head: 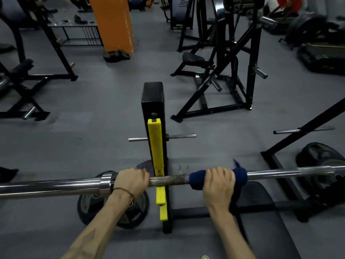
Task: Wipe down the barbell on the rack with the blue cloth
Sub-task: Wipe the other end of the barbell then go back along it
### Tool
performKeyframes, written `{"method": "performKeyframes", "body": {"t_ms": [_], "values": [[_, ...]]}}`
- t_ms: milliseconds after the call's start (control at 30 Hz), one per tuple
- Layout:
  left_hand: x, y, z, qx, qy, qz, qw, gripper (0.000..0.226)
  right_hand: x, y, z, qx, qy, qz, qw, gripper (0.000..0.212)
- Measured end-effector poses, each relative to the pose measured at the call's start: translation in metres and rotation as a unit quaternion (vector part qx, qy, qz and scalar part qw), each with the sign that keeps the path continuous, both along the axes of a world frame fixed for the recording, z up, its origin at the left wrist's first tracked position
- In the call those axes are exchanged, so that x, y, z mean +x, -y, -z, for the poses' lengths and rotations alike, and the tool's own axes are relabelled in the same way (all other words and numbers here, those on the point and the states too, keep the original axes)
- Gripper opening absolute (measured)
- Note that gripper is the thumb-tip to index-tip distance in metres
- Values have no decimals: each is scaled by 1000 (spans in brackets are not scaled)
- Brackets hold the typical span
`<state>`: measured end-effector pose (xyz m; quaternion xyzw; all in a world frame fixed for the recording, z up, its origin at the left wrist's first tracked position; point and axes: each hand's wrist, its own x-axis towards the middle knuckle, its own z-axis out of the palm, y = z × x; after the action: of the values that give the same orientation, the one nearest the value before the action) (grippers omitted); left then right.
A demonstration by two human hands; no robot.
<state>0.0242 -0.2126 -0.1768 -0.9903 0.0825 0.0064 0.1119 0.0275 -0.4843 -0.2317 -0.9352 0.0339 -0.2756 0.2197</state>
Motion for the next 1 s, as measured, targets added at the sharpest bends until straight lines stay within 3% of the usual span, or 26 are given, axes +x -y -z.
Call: {"method": "performKeyframes", "body": {"t_ms": [33,100,200,267,333,400,433,467,567,667,733,800,867,933,1000], "values": [[5,0,-7,25,-84,11,996,12,-3,-31,0,20,-12,24,999,34],[19,0,-21,13,-245,0,970,28,-17,-86,-1,16,-24,-35,999,35],[21,-3,-22,24,-276,18,961,43,-21,-74,9,-83,1,-185,979,40],[9,-10,-11,52,-180,36,982,45,-6,-21,10,-113,26,-182,976,41],[-7,-18,2,30,-71,42,996,45,0,12,7,-87,31,-87,992,40],[-20,-17,12,-16,53,62,997,27,-3,-12,5,-20,12,33,999,40],[-23,-16,18,-26,90,72,993,9,-5,-41,4,22,0,63,998,42],[-23,-13,22,-44,121,65,990,11,-10,-74,2,45,-14,48,998,45],[-21,-14,26,-91,149,47,983,33,-34,-117,2,9,-24,-127,992,50],[-33,-22,36,-146,197,59,968,32,-17,-53,3,-108,-3,-229,967,42],[-38,-25,46,-169,211,52,961,30,-2,-2,3,-131,12,-174,976,33],[-43,-21,55,-181,219,23,959,29,-6,11,0,-66,-4,-77,995,33],[-42,-12,55,-188,235,-9,954,28,-12,-26,0,27,-19,5,999,39],[-38,-3,49,-189,257,-28,947,27,-21,-80,-1,74,-37,-25,996,43],[-35,-1,49,-181,281,-35,942,30,-35,-108,1,63,-34,-125,990,49]]}}
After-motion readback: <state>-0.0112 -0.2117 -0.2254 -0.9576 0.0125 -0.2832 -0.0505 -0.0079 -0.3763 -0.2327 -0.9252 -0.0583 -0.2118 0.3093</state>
